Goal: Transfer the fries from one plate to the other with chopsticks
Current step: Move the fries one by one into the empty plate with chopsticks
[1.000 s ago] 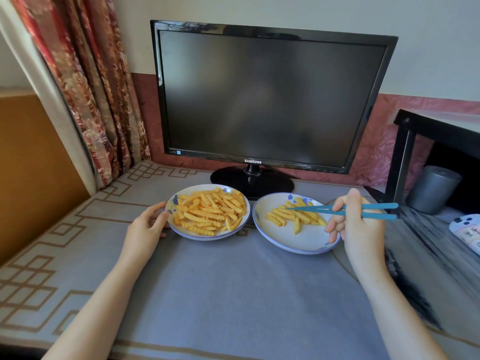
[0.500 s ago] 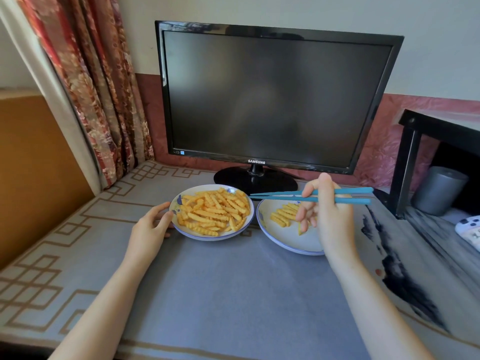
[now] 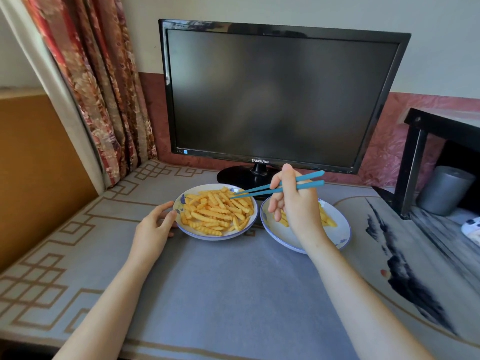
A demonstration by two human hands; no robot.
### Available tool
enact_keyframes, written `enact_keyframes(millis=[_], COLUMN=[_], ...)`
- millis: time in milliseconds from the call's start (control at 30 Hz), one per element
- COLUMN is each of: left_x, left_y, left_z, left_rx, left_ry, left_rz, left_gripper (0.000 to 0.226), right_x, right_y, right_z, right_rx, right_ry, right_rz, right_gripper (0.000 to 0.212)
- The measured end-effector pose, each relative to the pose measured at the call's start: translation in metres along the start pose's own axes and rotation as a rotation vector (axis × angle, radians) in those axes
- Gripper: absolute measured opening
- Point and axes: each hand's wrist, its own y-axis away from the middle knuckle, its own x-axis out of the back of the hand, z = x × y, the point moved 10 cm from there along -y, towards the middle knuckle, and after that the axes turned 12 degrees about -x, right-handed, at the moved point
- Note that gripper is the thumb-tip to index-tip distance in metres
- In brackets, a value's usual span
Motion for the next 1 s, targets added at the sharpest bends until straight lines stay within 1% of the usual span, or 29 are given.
enact_keyframes(millis=[167, 333, 533, 800, 1000], left_x=[0.001, 0.001, 0.001, 0.001, 0.001], left_y=[0.001, 0.000, 0.000, 0.000, 0.000], left_z=[0.004, 0.002, 0.001, 0.001, 0.000], left_rx=[-0.007, 0.000, 0.003, 0.002, 0.007], left_ry=[-0.012, -0.001, -0.006, -0.007, -0.009], left_rz=[0.012, 0.018, 0.016, 0.019, 0.016], left_gripper=[0.031, 0.030, 0.029, 0.029, 0.030], right_x=[0.003, 0.019, 0.043, 0.119, 0.137], right_y=[-0.002, -0.008, 0.001, 0.015, 0.016], right_z=[0.007, 0.012, 0.006, -0.001, 0.018], right_rx=[-0.043, -0.121, -0.091, -0.032, -0.054], right_ry=[-0.026, -0.122, -0.164, -0.171, -0.063], right_rz=[0.039, 0.138, 0.191, 0.332, 0.334], right_gripper=[0.046, 0.047, 0.045, 0.041, 0.043])
